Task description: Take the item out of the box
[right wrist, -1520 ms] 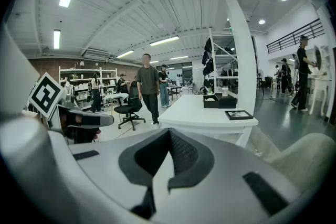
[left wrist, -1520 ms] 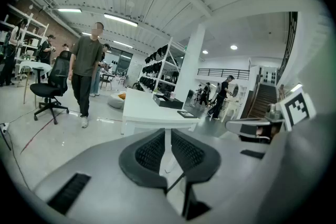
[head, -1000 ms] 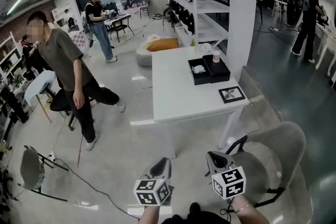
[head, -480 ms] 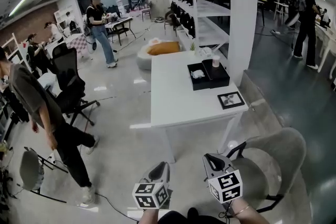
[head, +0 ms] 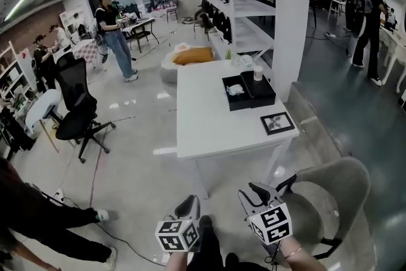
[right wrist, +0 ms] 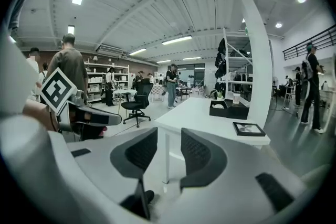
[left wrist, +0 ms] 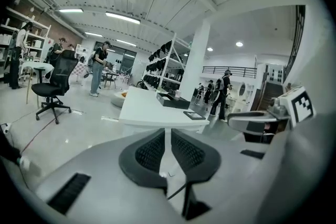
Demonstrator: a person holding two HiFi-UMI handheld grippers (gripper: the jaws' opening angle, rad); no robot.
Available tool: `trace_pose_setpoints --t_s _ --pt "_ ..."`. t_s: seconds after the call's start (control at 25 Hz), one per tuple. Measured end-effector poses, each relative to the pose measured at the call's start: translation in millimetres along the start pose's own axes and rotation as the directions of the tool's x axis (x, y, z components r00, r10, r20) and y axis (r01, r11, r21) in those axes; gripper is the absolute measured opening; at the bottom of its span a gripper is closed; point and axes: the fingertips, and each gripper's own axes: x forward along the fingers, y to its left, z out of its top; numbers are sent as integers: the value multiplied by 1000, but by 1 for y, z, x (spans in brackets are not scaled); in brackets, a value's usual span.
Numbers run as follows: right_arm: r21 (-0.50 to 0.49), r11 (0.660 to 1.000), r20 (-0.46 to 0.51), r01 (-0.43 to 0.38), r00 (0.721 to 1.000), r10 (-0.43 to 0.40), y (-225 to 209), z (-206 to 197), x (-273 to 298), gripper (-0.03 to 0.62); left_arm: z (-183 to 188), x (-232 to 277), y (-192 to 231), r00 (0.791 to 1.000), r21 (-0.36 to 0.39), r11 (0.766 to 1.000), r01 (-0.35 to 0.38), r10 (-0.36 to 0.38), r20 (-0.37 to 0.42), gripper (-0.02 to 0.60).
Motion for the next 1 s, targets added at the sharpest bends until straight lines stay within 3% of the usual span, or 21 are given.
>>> trace_pose_setpoints --t_s 0.24,1.0 --pt "-3 1000 -14 22 1000 -22 -19 12 49 160 23 46 31 1000 1 1000 20 -20 -6 40" --pt "25 981 -28 194 981 -193 -113 91 243 158 143 220 161 995 -2 995 100 -100 -9 40"
